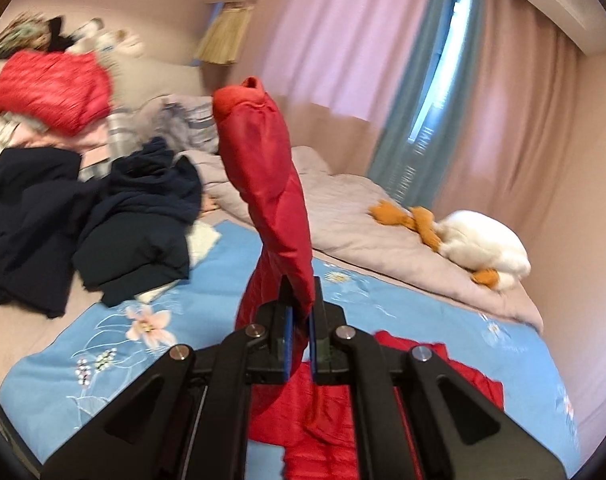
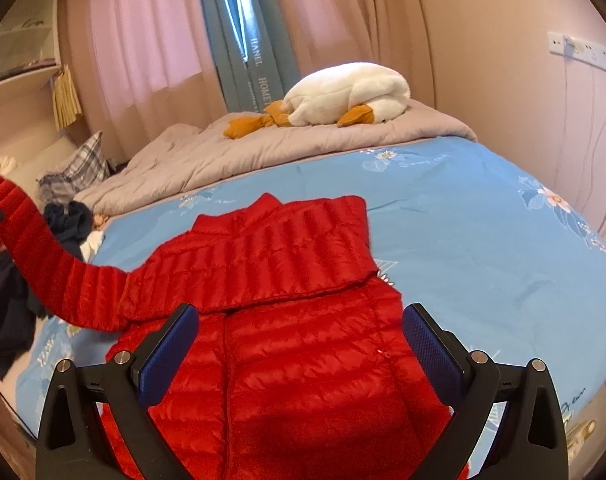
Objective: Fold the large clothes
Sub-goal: 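Lift the sleeve with the left tool, fold it across the body, release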
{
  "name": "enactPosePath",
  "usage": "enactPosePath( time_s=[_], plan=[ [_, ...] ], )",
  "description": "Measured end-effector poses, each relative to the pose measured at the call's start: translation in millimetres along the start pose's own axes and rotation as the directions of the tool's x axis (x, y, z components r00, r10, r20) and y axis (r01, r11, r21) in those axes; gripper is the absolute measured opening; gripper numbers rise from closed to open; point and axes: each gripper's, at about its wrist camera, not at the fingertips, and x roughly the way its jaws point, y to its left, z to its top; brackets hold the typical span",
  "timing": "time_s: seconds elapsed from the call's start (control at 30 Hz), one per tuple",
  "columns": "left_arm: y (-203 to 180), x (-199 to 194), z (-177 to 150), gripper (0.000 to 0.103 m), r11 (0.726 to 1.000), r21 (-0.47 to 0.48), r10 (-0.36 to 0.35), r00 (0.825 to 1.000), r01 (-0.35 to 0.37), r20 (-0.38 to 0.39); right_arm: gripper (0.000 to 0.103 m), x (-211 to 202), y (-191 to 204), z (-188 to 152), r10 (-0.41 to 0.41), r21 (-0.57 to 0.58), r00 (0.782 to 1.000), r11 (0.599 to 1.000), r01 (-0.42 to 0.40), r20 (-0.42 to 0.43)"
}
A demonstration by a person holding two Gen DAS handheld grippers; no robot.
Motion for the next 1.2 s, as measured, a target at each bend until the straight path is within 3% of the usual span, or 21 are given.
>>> enactPosePath(
  time_s=[0.33,0.67,0.93,1.2],
  plan=[
    [-60,4,-23,0.005,0.987,0.113,-0.109,0.992,0.116,-0.064,0.101,-6,-15,2,-0.003,0.026,1.0,1.0,0.003,0.02],
    [-103,18,-59,0.005,0.962,0.197,-0.159,0.974,0.189,-0.159,0.101,-6,-33,3,0.003,0.077,1.0,0.997,-0.003,0.009],
    [-127,33,-100,0.006,0.936,0.241,-0.188,0.944,0.256,-0.272,0.101,-6,-46,4,0.004,0.114,1.0,0.994,-0.006,0.012],
    [-142,46,-149,0.006,0.911,0.259,-0.204,0.897,0.32,-0.393,0.101,0,-56,3,0.016,0.137,1.0,0.99,-0.016,0.0]
  ],
)
